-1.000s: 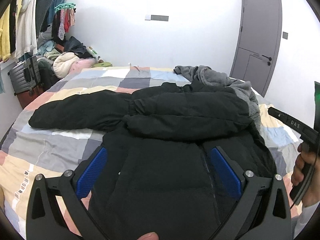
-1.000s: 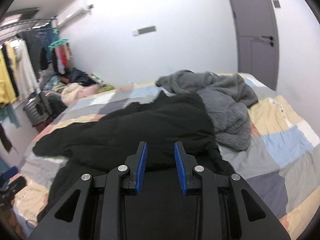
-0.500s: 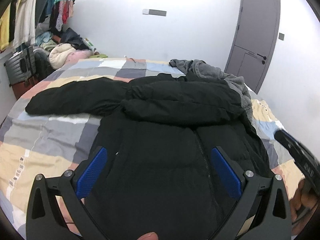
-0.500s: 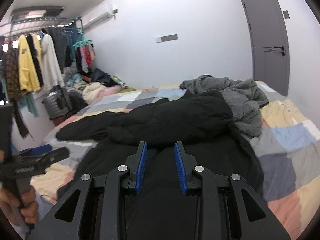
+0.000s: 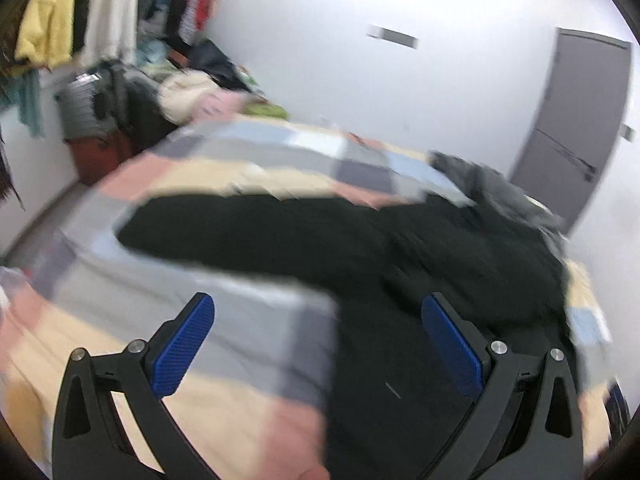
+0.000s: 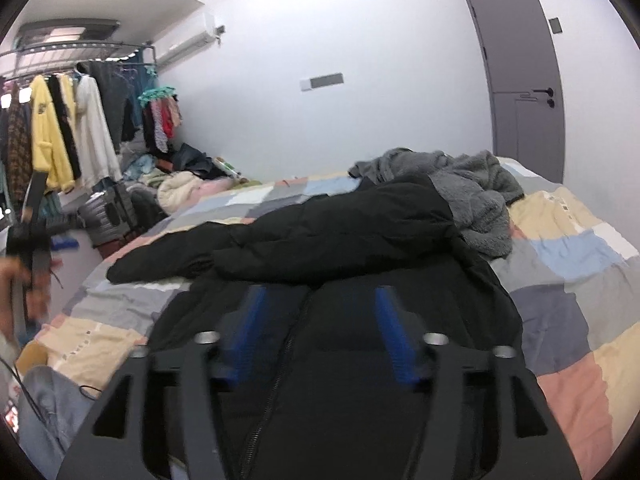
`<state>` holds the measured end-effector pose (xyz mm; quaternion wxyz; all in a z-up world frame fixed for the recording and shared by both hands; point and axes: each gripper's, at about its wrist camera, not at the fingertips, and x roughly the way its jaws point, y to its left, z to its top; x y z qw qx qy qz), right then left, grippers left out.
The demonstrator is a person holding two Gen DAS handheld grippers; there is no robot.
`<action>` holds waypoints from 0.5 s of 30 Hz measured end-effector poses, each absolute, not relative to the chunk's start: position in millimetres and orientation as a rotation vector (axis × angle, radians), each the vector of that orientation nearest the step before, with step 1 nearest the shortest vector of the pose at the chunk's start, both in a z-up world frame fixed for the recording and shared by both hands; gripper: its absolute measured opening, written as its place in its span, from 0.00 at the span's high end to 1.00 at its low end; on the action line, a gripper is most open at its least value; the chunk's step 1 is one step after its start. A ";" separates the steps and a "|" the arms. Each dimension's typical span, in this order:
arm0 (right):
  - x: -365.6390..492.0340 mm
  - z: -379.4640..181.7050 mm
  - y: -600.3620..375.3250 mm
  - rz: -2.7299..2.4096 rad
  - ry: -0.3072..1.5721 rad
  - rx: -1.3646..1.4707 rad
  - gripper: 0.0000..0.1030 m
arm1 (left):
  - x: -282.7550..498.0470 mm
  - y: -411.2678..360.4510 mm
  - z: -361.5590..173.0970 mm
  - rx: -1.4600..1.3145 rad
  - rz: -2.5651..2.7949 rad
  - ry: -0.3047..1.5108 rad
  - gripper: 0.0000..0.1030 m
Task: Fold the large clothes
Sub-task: 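Reach the left gripper to the other sleeve cuff and close on it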
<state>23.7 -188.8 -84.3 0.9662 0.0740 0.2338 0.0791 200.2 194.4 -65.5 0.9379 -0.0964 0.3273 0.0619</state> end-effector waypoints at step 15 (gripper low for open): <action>46.5 -98.3 -187.3 0.082 0.545 0.157 0.12 | 306.3 400.7 -212.1 -0.725 0.248 0.746 0.01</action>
